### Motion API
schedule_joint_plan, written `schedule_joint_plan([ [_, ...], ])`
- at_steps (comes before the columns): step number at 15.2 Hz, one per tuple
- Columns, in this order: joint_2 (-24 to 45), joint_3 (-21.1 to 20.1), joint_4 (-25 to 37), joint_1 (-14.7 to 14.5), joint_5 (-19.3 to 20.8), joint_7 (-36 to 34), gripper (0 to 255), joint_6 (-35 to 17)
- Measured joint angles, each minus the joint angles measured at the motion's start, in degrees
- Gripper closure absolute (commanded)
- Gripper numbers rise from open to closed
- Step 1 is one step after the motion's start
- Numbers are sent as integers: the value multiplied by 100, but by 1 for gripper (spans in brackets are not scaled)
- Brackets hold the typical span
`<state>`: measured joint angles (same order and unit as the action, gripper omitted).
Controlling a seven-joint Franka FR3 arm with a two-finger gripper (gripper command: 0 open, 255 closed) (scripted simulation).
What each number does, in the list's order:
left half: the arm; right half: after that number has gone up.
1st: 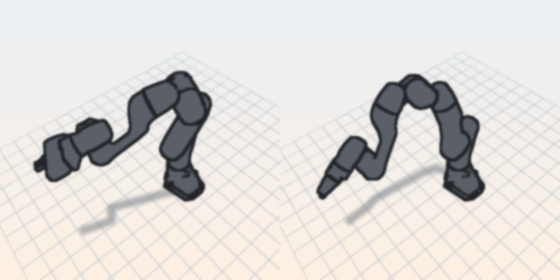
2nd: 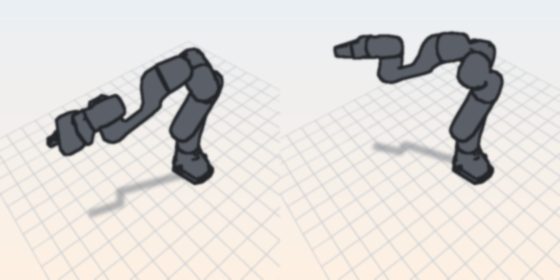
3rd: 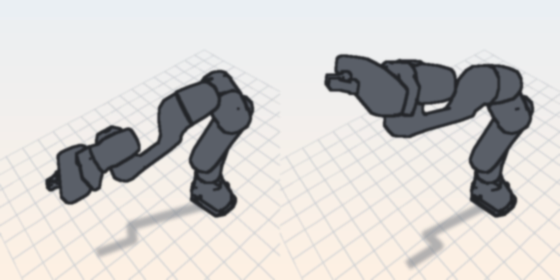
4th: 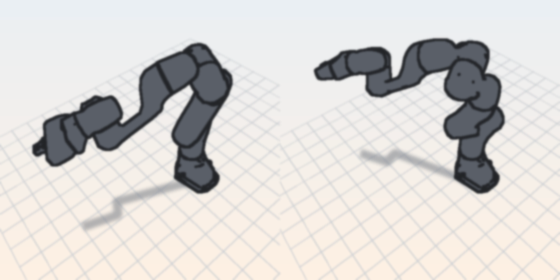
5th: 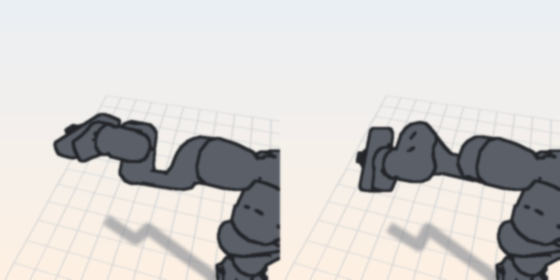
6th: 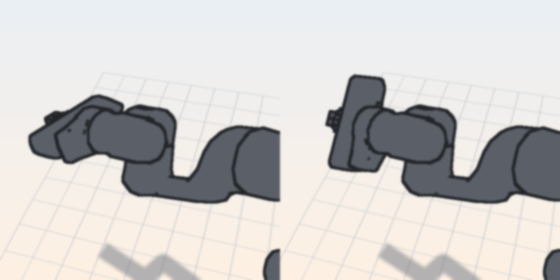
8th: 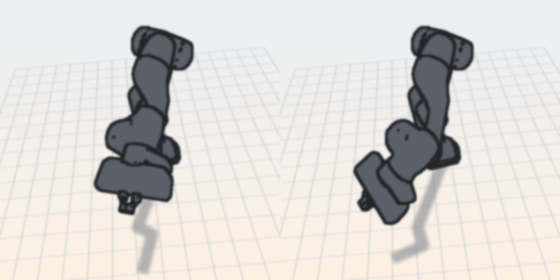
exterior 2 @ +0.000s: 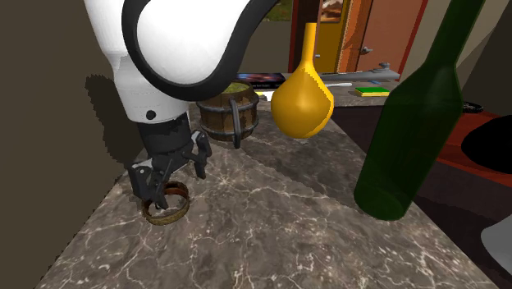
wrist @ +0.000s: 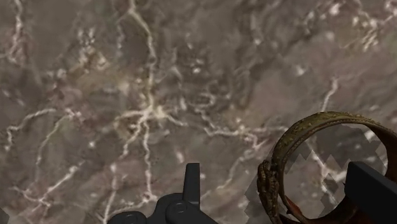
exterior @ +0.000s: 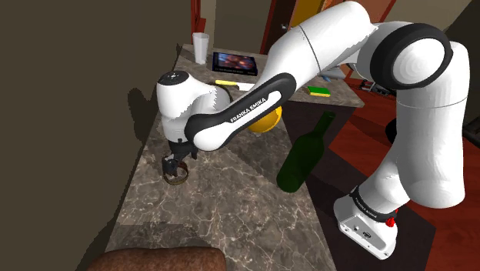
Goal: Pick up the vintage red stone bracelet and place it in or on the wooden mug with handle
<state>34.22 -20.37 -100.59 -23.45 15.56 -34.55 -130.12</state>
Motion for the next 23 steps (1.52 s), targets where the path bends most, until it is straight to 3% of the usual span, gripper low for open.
schedule_joint_plan([
  [1, 1, 0, 0, 0, 0, 0, 0, -1],
  [2, 1, 0, 0, 0, 0, 0, 255, -1],
  [13, -29, -11, 2, 4, -11, 7, 255, 19],
  [23, -468, -139, 83, 94, -206, 125, 255, 527],
])
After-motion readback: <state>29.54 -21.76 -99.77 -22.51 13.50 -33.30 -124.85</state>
